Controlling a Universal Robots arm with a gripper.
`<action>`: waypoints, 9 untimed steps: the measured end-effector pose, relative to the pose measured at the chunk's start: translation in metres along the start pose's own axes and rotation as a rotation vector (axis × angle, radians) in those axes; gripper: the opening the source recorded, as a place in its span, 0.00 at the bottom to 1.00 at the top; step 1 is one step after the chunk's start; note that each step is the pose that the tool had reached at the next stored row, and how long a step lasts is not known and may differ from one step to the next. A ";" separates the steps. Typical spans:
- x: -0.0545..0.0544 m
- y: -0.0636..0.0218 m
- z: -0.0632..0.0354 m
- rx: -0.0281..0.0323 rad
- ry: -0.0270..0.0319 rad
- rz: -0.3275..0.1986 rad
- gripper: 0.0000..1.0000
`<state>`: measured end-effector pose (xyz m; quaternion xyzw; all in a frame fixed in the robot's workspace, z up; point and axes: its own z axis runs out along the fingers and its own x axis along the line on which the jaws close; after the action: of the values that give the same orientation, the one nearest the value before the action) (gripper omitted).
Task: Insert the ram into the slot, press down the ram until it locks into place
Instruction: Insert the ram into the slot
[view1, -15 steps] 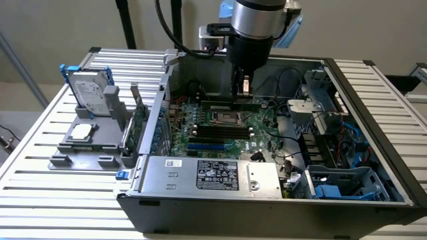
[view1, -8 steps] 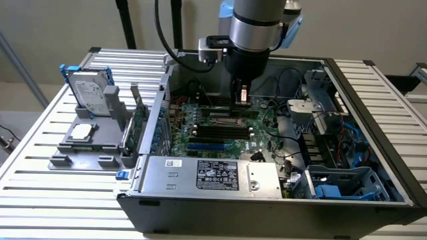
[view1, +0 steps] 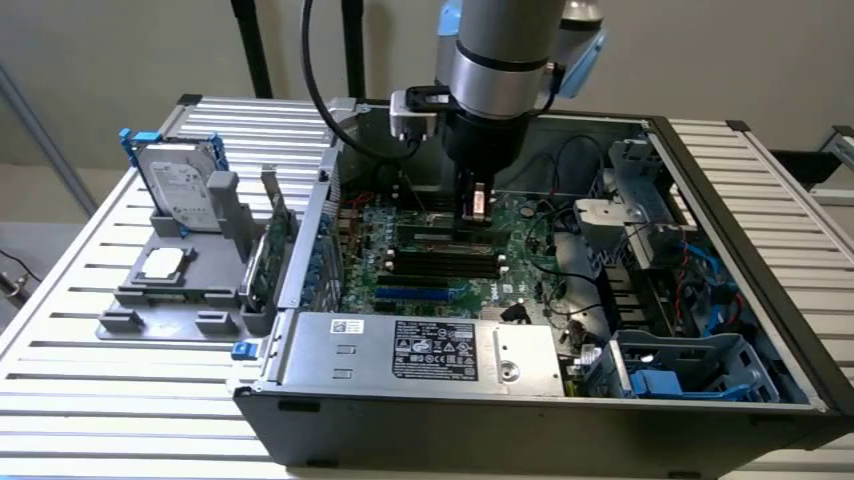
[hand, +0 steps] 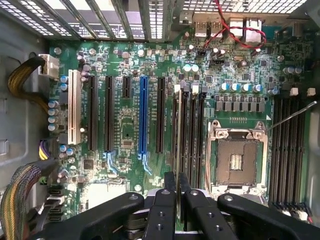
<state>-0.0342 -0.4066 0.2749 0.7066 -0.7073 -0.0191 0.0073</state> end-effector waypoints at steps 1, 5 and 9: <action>0.000 0.0003 0.0019 0.0000 0.0000 0.000 0.13; 0.000 0.0002 0.0092 0.0000 -0.0001 0.000 0.13; 0.000 -0.0001 0.0164 0.0000 0.0000 0.000 0.13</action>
<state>-0.0347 -0.4066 0.2584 0.7067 -0.7073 -0.0191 0.0073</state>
